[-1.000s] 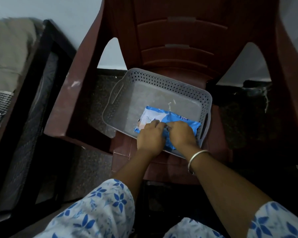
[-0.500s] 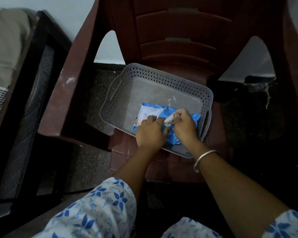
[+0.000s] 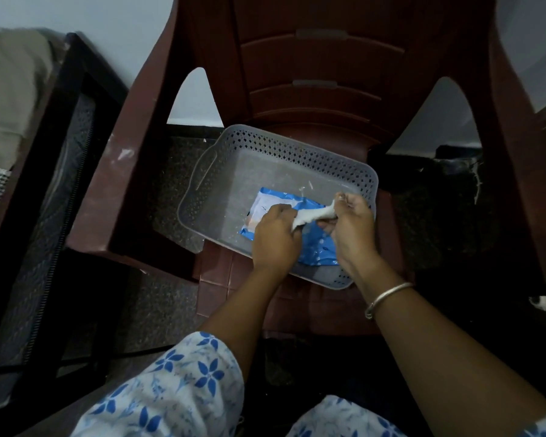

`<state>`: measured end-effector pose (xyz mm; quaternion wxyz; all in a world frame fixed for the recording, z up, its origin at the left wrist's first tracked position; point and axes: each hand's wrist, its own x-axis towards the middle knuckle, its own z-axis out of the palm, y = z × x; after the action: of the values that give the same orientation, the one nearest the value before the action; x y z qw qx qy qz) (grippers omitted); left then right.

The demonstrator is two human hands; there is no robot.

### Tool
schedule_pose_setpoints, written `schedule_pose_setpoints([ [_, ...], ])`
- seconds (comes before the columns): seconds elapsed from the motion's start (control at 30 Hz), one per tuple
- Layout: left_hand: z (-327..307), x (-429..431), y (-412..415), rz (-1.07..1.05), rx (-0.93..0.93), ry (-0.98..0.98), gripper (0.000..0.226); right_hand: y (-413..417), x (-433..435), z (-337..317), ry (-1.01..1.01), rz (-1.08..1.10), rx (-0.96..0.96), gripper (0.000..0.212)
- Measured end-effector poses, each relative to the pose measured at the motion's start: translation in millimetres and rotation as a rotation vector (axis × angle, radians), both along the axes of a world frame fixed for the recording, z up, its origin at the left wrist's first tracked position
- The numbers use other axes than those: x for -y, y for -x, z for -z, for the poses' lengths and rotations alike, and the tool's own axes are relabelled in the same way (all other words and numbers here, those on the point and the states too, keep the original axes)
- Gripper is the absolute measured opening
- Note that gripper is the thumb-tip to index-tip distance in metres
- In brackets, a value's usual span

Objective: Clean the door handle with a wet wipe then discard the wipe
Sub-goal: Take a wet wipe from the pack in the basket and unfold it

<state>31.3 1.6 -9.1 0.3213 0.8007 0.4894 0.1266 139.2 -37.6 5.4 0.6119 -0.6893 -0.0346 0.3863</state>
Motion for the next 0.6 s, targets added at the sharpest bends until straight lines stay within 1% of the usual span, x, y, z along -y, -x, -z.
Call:
schedule_pose_setpoints([
  [0.03, -3, -1, -1, -0.024, 0.049, 0.014, 0.012, -2, 3, -4, -0.038, -0.015, -0.046, 0.012],
  [0.1, -11, -2, -4, -0.082, 0.154, 0.074, 0.008, -8, 12, -12, -0.094, -0.117, -0.049, 0.003],
  [0.13, -16, -2, -5, -0.106, 0.207, 0.120, 0.009, -11, 17, -16, -0.108, -0.191, -0.004, 0.005],
  [0.17, -21, -3, -6, -0.109, 0.249, 0.165, 0.011, -14, 22, -20, -0.114, -0.267, 0.064, 0.012],
  [0.2, -26, -3, -8, -0.094, 0.278, 0.204, 0.012, -15, 25, -25, -0.114, -0.330, 0.141, 0.016],
  [0.23, -31, -3, -10, -0.075, 0.303, 0.244, 0.011, -17, 28, -31, -0.103, -0.362, 0.218, 0.017],
  [0.3, -42, -2, -15, -0.055, 0.372, 0.356, 0.008, -20, 31, -39, -0.051, -0.335, 0.323, 0.014],
  [0.33, -49, 0, -18, -0.052, 0.417, 0.418, 0.009, -23, 33, -43, -0.023, -0.295, 0.339, 0.016],
  [0.43, -68, 11, -30, -0.022, 0.490, 0.540, 0.018, -31, 43, -56, -0.008, -0.167, 0.268, 0.020],
  [0.5, -81, 20, -37, 0.011, 0.531, 0.634, 0.017, -38, 55, -68, -0.026, -0.090, 0.230, 0.019],
  [0.57, -93, 28, -42, 0.069, 0.556, 0.729, 0.014, -47, 72, -82, -0.051, -0.040, 0.235, 0.028],
  [0.6, -98, 32, -45, 0.111, 0.563, 0.777, 0.017, -51, 82, -90, -0.055, -0.034, 0.260, 0.033],
])
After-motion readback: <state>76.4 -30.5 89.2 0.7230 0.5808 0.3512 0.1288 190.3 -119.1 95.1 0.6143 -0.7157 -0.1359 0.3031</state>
